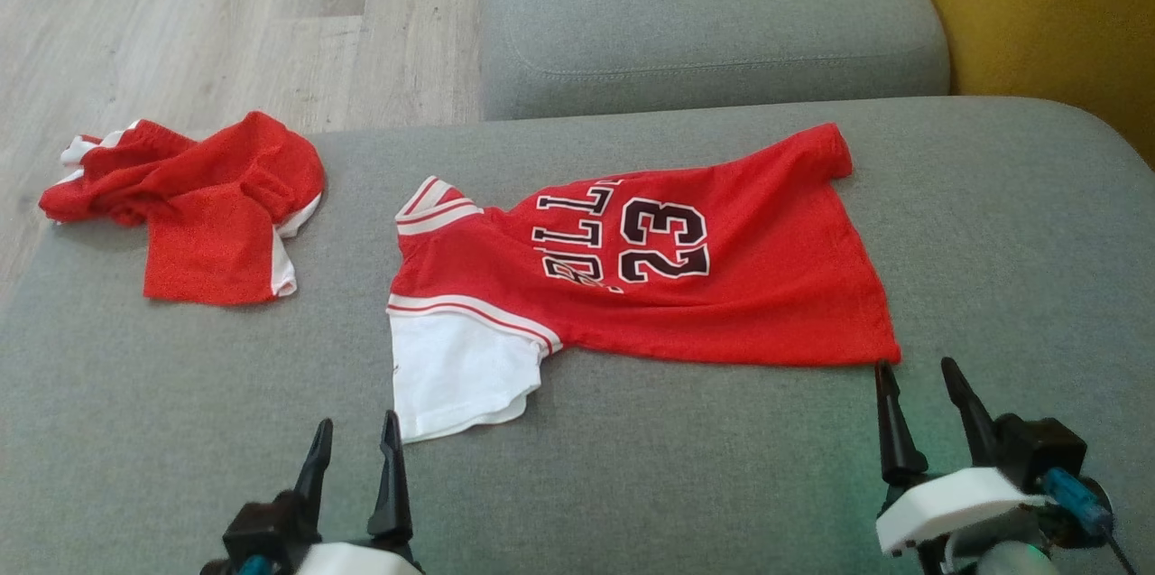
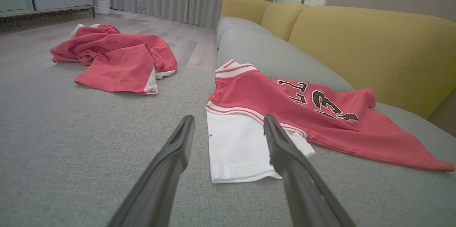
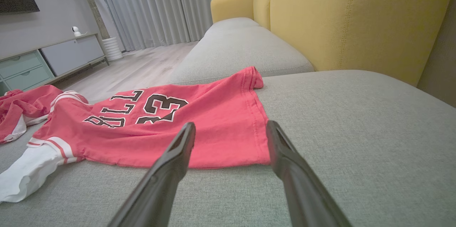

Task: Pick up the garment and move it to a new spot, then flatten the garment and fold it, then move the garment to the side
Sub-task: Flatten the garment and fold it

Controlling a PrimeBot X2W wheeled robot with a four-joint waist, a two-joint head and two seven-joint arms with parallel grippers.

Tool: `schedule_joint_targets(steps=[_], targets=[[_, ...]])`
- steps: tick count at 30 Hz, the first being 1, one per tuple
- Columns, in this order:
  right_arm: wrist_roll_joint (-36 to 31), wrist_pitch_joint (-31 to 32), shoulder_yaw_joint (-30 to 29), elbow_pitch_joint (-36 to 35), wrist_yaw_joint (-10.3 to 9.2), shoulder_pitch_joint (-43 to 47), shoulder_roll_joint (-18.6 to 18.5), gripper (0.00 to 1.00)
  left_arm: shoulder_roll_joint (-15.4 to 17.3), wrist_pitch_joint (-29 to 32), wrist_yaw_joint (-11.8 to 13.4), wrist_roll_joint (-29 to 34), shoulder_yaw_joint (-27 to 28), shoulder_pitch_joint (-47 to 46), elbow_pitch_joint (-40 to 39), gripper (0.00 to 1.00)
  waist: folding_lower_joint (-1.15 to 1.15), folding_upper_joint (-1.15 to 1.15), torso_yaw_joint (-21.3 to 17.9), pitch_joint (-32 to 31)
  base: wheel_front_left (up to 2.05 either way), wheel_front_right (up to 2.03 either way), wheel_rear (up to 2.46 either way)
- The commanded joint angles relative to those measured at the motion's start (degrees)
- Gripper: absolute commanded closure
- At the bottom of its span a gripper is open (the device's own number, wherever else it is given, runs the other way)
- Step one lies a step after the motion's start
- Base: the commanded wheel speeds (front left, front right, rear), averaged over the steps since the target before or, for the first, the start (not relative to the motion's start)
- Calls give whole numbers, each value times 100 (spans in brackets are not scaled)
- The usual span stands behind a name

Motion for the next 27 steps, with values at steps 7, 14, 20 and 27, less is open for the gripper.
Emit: schedule_joint_targets(steps=[7, 14, 20, 27], targets=[[-16, -91, 186, -129, 21, -209, -26, 0, 65, 25, 41, -62, 186, -177, -201, 0, 0, 0, 2, 68, 0, 0, 0], [-78, -83, 251, -161, 21, -270, -26, 0, 45, 327, 5, -109, 96, -518, 164, 0, 0, 0, -110, 295, 0, 0, 0], [-171, -49, 266, -216, 21, -324, -26, 0, -93, 577, -146, -460, 186, -958, 868, 0, 0, 0, -316, 558, 0, 0, 0], [-224, -3, 333, -300, 21, -433, -26, 0, -114, 656, -140, -556, 248, -1519, 1628, 0, 0, 0, -581, 912, 0, 0, 0]])
